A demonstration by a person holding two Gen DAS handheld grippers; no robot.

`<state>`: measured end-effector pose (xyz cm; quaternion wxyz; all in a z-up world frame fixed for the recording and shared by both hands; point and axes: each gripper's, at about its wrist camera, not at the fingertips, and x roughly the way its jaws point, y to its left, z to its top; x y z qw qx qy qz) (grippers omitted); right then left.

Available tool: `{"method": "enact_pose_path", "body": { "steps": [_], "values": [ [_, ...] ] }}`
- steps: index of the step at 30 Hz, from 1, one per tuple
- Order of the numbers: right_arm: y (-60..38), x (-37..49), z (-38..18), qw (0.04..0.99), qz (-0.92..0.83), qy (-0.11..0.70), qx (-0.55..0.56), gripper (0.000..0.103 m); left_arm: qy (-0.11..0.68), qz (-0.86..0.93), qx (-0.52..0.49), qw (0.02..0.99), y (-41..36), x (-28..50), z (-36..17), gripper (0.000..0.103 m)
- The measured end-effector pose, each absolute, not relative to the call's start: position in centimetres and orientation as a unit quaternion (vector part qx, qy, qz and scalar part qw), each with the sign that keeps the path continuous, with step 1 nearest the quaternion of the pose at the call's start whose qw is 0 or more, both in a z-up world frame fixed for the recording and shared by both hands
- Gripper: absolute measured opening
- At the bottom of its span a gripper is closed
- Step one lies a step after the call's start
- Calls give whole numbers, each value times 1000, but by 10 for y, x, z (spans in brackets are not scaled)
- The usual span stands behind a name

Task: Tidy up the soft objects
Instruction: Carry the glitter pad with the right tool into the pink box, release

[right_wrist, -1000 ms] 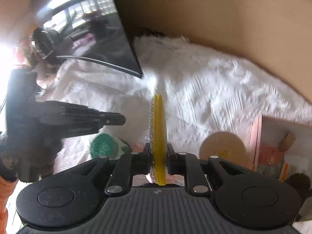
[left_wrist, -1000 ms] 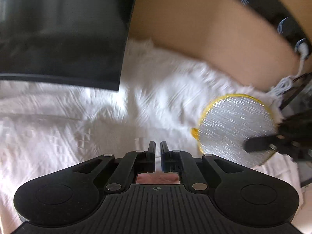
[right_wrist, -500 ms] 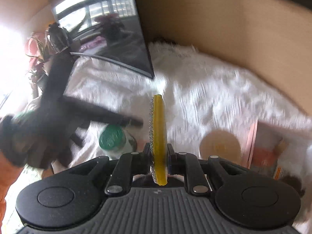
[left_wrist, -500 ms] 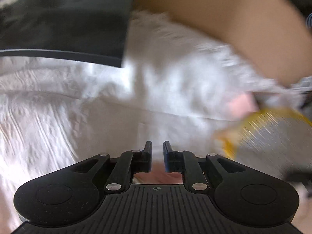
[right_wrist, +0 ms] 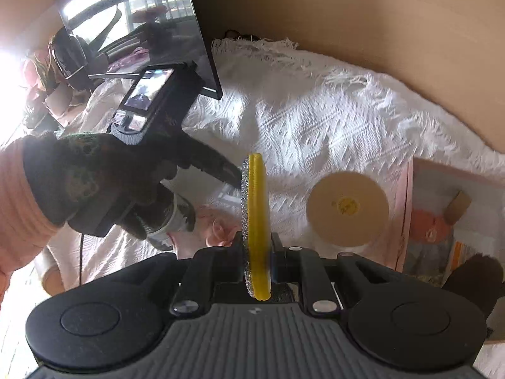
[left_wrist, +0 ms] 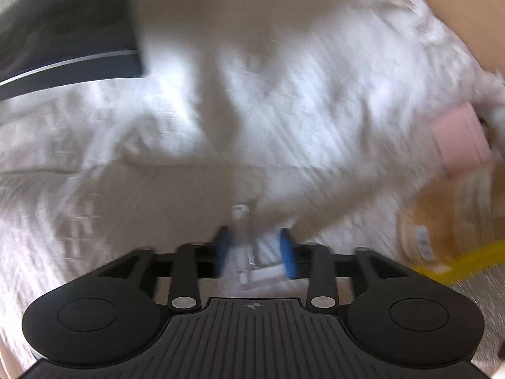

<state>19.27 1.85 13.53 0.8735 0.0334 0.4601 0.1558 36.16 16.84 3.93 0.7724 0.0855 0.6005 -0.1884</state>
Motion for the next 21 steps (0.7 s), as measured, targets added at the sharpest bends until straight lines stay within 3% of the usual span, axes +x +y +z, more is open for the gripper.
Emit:
{"method": "enact_pose_path", "body": {
  "steps": [3, 6, 8, 14, 21],
  "values": [
    [19, 195, 136, 876, 154, 456, 31, 15, 595, -191, 86, 776, 165, 353, 38, 52],
    [18, 196, 135, 878, 152, 453, 30, 15, 575, -179, 104, 792, 161, 342, 38, 47],
    [18, 197, 135, 879, 149, 453, 31, 15, 561, -161, 121, 803, 157, 336, 35, 15],
    [16, 196, 149, 886, 150, 439, 24, 15, 536, -166, 67, 825, 177, 308, 41, 15],
    [14, 187, 193, 901, 174, 397, 22, 15, 466, -187, 29, 864, 212, 256, 125, 15]
  ]
}}
